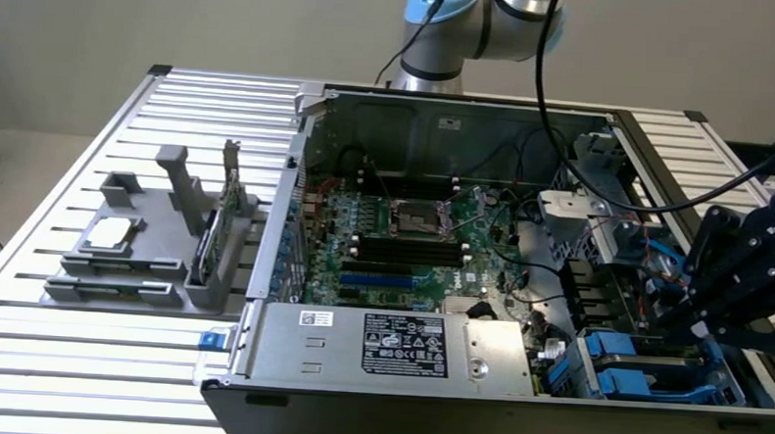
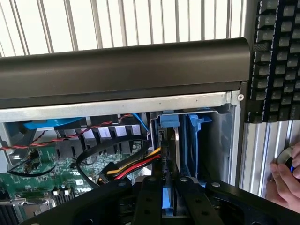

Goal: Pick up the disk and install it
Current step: 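Insert the first disk wire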

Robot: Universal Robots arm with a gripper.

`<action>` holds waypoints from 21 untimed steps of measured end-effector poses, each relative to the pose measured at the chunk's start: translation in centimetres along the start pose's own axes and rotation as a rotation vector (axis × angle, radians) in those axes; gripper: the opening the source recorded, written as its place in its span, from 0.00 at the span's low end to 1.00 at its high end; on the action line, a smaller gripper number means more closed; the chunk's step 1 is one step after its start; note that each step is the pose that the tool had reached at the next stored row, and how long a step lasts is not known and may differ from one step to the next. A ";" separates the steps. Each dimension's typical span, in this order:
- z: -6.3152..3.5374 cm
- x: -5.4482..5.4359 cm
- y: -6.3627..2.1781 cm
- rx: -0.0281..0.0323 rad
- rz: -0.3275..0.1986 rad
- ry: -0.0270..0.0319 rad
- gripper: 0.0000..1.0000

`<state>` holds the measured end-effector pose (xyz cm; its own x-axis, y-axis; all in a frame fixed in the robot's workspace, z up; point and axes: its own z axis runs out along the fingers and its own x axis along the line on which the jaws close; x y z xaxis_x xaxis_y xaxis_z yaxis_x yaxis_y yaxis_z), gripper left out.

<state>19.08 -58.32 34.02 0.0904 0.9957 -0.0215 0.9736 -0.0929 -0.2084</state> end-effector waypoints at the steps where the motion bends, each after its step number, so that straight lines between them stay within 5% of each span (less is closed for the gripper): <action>1: -0.01 0.0 0.02 0.0000 0.000 -0.0005 0.17; 21: 0.17 0.2 0.14 -0.0019 -0.084 -0.0188 0.17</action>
<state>19.19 -58.12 33.82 0.0048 0.9997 -0.0224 0.9780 -0.0093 -0.2084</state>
